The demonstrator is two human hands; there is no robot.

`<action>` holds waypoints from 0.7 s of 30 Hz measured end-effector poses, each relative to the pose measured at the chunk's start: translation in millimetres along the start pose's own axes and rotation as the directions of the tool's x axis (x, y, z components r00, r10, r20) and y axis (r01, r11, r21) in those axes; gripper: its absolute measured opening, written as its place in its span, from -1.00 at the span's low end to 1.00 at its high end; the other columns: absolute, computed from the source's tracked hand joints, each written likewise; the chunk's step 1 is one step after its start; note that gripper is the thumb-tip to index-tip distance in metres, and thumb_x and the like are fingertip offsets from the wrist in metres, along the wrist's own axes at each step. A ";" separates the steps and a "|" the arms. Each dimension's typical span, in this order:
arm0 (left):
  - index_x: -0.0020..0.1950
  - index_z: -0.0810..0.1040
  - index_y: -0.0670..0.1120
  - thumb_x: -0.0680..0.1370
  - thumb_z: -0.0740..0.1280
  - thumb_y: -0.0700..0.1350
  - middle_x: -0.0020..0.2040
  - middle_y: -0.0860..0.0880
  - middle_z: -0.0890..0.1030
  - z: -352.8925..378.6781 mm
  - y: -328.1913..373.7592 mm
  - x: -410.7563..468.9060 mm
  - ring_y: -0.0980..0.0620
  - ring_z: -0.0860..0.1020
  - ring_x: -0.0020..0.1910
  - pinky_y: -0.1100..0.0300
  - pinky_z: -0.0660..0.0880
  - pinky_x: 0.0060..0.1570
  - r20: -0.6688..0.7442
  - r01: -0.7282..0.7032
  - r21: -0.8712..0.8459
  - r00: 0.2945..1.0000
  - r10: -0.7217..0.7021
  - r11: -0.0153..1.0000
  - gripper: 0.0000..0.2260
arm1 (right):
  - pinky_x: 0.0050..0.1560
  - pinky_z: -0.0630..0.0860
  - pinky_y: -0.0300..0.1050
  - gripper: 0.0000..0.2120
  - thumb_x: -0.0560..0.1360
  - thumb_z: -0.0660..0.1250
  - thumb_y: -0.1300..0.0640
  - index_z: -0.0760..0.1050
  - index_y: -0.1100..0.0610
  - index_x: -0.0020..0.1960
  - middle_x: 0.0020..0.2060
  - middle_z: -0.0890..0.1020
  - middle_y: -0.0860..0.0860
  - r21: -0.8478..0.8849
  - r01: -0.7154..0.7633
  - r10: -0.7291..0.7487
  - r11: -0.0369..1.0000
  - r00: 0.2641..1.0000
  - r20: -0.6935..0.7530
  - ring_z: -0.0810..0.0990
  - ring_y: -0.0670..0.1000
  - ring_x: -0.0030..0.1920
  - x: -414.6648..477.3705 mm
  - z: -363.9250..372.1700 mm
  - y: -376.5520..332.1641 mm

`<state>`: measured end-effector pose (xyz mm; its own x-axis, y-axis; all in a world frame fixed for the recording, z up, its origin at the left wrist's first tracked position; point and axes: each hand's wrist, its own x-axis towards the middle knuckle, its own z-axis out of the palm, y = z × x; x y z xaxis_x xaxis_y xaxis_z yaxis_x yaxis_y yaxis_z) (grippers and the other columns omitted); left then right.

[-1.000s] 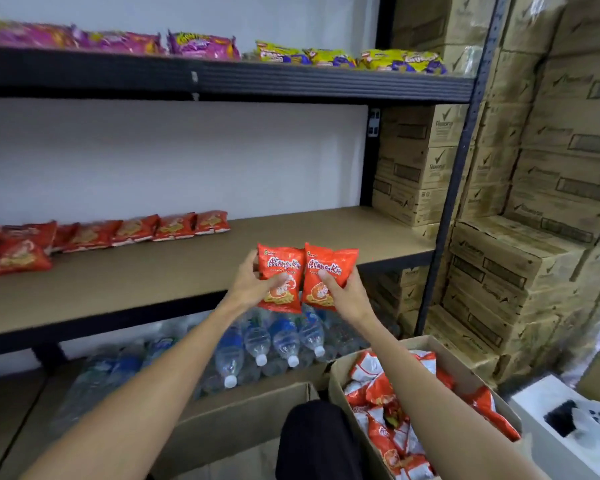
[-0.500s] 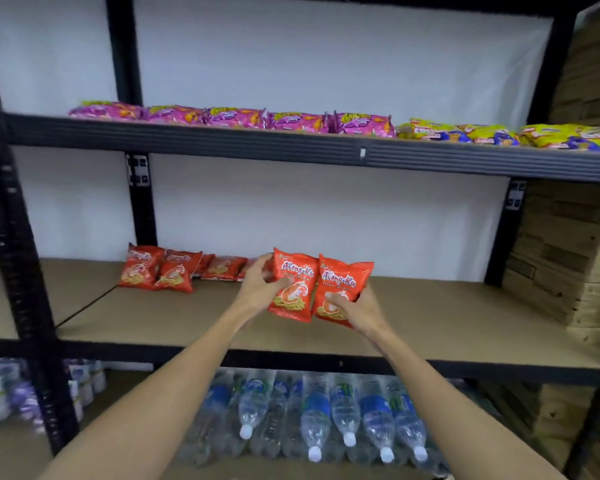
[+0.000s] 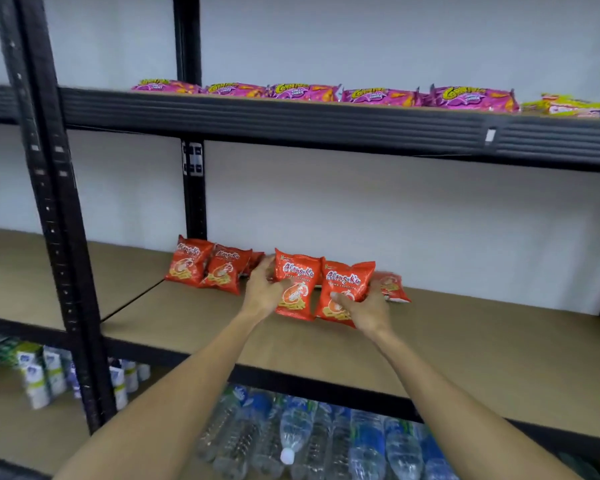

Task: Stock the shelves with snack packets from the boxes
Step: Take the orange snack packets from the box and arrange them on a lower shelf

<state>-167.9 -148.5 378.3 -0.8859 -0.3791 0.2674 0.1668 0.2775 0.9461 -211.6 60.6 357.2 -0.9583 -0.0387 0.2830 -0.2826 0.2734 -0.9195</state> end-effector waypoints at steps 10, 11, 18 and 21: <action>0.55 0.29 -0.11 0.53 0.44 -0.27 -0.08 0.07 0.60 -7.1 -31.2 59.1 0.15 0.59 -0.15 0.22 0.57 0.02 -0.177 0.005 0.108 0.984 0.014 0.994 -0.38 | 0.16 0.52 -0.05 -0.59 0.43 0.50 0.08 0.47 0.09 0.22 0.02 0.66 -0.01 -0.027 0.008 -0.009 1.000 1.000 -0.027 0.64 0.05 0.07 56.2 65.8 17.8; 0.55 0.29 -0.10 0.53 0.43 -0.26 -0.04 0.03 0.62 -6.5 -34.5 64.5 0.11 0.61 -0.13 0.16 0.59 0.06 -0.201 0.001 0.122 0.979 0.023 0.992 -0.38 | 0.12 0.49 -0.09 -0.61 0.44 0.49 0.09 0.47 0.10 0.22 0.02 0.65 0.00 -0.030 0.004 -0.004 1.000 1.000 -0.025 0.63 0.04 0.05 58.9 70.4 19.9; 0.50 0.33 -0.04 0.56 0.41 -0.16 -0.14 0.09 0.60 -3.2 -49.0 80.2 -0.02 0.63 -0.13 -0.11 0.58 0.13 -0.306 -0.041 0.323 0.941 0.146 0.946 -0.46 | 0.16 0.51 -0.01 -0.49 0.40 0.53 0.04 0.43 0.07 0.27 0.09 0.63 0.03 -0.035 0.019 -0.023 0.999 0.994 -0.108 0.62 0.09 0.10 75.4 98.0 32.6; 0.46 0.35 -0.04 0.57 0.38 -0.15 -0.17 -0.08 0.64 -0.9 -63.1 90.3 -0.16 0.65 -0.14 -0.18 0.59 0.02 -0.311 -0.066 0.387 0.930 0.198 0.920 -0.52 | 0.20 0.54 0.04 -0.37 0.38 0.57 0.07 0.37 0.09 0.35 0.08 0.64 0.00 -0.033 0.057 -0.062 0.998 0.987 -0.146 0.63 0.08 0.11 78.4 104.0 32.3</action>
<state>-258.0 -201.0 342.9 -0.6561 -0.5717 0.4926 0.0446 0.6222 0.7816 -300.2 -33.5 321.3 -0.9227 0.0854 0.3760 -0.3356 0.3022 -0.8922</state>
